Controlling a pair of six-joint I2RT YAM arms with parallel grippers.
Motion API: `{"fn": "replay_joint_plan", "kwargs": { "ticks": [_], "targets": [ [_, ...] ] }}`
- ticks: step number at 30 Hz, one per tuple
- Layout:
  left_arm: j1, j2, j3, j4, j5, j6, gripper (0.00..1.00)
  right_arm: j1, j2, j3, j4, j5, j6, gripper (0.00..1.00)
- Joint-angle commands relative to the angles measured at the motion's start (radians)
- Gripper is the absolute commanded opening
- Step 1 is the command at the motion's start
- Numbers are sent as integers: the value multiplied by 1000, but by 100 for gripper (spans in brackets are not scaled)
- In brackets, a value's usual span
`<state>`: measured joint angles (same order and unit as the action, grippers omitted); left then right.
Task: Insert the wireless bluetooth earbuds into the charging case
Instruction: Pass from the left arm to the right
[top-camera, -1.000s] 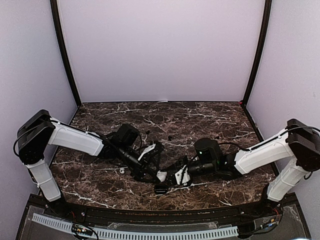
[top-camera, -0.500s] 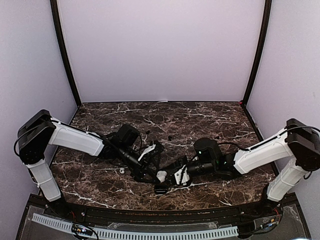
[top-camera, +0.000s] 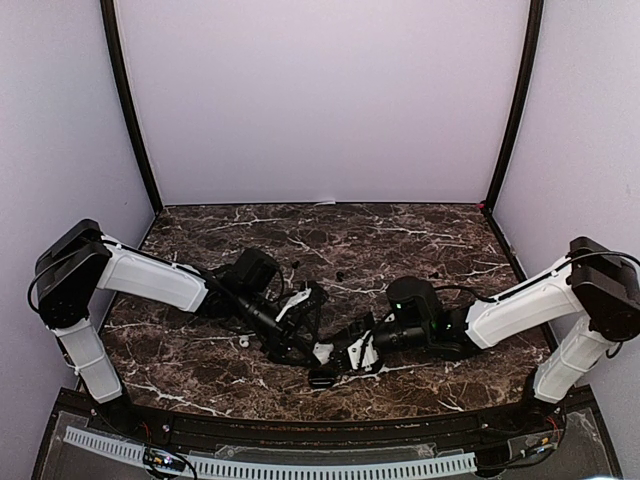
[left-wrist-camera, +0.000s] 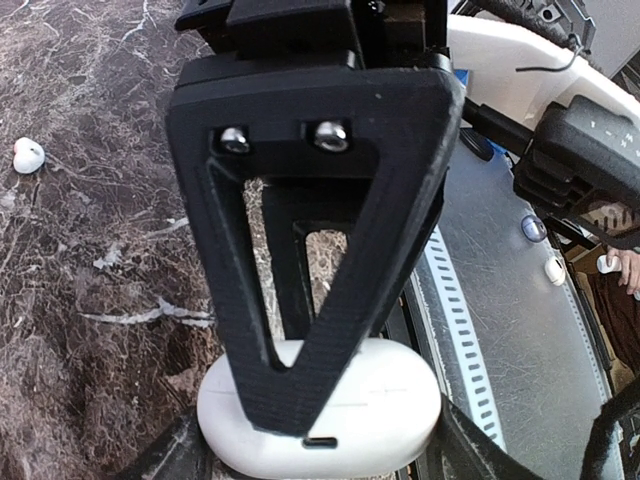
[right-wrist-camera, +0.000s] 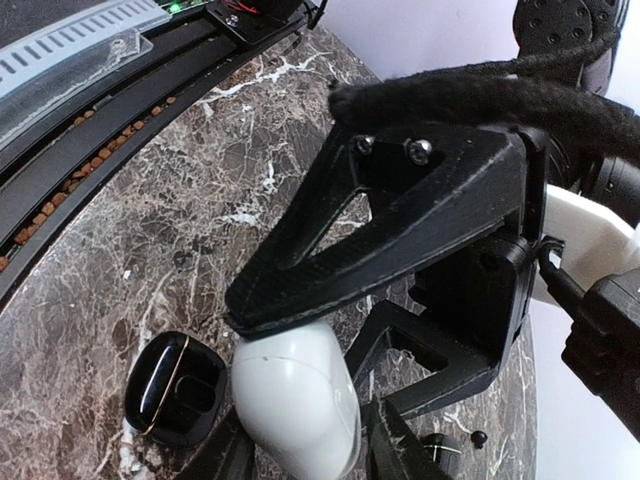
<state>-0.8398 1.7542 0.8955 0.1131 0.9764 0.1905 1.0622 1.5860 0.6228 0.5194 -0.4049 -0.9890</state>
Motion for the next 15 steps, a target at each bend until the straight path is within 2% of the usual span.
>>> {"fn": "replay_joint_plan", "kwargs": {
  "ticks": [1, 8, 11, 15],
  "targets": [
    [-2, 2, 6, -14, 23, 16, 64, 9, 6, 20, 53, 9, 14, 35],
    [-2, -14, -5, -7, 2, 16, 82, 9, 2, 21, 45, 10, 35, 29],
    [-2, -36, -24, 24, -19, 4, 98, 9, -2, 18, 52, 21, 53, 27],
    [-1, -89, -72, 91, -73, -12, 99, 9, -14, 7, 61, 37, 81, 25]
  ]
}}
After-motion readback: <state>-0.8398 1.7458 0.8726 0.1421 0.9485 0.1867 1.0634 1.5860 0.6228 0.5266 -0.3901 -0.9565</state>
